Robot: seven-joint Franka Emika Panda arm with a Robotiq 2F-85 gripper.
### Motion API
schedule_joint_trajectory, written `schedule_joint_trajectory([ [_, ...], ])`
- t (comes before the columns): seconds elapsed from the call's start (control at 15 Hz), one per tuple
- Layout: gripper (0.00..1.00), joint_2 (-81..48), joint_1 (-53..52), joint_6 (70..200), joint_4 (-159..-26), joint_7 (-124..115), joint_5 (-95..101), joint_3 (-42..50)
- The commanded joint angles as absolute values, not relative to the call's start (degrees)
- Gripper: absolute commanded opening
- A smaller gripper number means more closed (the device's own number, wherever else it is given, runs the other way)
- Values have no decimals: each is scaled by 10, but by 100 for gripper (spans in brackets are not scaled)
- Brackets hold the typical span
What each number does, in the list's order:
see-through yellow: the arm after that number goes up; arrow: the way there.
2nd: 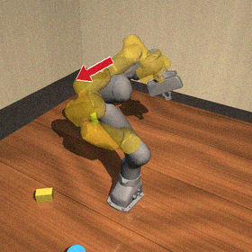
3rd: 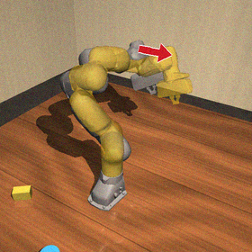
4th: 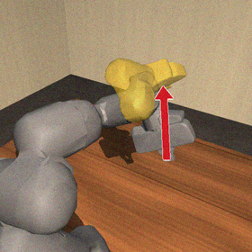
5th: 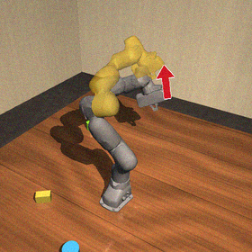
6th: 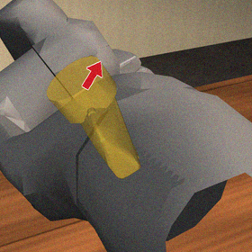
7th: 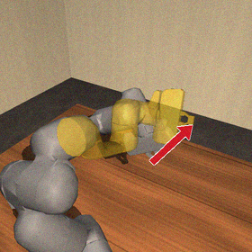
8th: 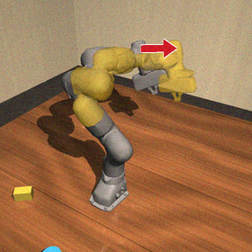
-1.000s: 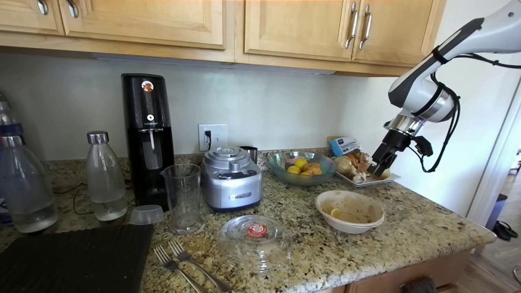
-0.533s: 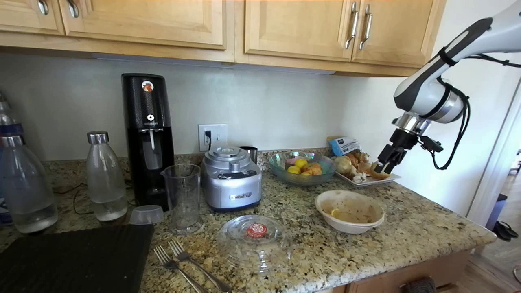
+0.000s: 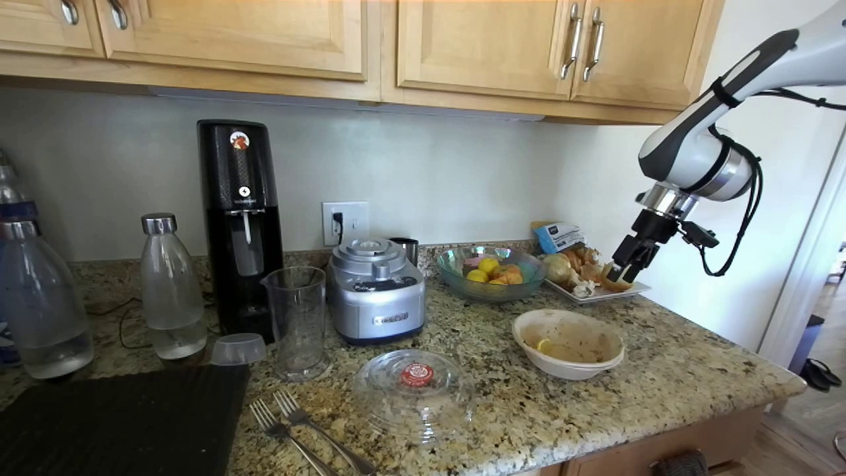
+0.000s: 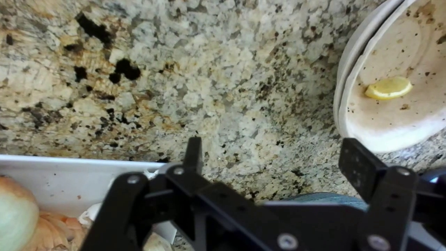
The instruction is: Put the bowl on the right on top of the bowl on the left, unstack the two bowls
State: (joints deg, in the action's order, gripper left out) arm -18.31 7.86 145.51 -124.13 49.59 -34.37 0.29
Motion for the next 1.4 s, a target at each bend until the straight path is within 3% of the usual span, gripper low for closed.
schedule_joint_trajectory([
  [0.0, 100, -130, 83, 1468, -1281, 453, -335, -10],
  [0.93, 100, 43, 28, 1456, -1442, 295, -352, -15],
  [1.0, 100, -4, 32, 1457, -1399, 309, -344, -6],
  [1.33, 100, 16, 20, 1457, -1420, 304, -344, -6],
])
